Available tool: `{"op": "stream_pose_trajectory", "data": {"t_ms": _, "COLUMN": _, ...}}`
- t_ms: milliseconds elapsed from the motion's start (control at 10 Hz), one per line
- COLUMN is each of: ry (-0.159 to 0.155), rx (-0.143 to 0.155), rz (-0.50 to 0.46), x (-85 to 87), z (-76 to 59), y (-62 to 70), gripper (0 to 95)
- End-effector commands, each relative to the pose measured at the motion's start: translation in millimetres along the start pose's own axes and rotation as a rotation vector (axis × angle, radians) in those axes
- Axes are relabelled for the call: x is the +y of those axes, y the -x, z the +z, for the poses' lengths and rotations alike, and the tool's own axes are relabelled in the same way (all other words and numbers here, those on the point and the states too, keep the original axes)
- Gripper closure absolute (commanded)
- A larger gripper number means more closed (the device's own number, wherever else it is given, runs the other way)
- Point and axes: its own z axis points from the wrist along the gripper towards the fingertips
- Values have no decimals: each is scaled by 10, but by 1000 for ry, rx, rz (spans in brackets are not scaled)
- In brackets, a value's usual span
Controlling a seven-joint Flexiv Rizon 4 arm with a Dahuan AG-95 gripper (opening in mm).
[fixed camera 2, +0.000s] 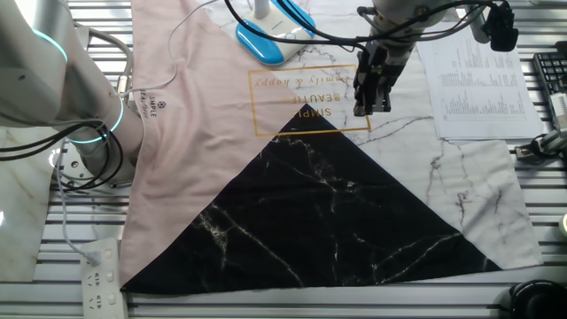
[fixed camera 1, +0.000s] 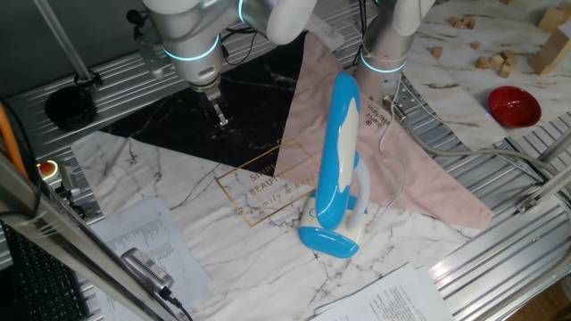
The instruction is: Turn on the desk lamp by pressing the button
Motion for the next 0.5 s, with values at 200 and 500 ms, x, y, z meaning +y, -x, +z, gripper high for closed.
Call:
{"op": "stream_pose_trajectory", "data": {"t_ms": 200, "ry": -1, "rx": 4, "rz": -14, "x": 0, "z": -1, "y": 4, "gripper": 950}}
{"op": "stream_pose_trajectory", "data": {"t_ms": 500, "ry": 12, "rx": 3, "rz": 3, "x": 0, "z": -1, "y": 4, "gripper": 950}}
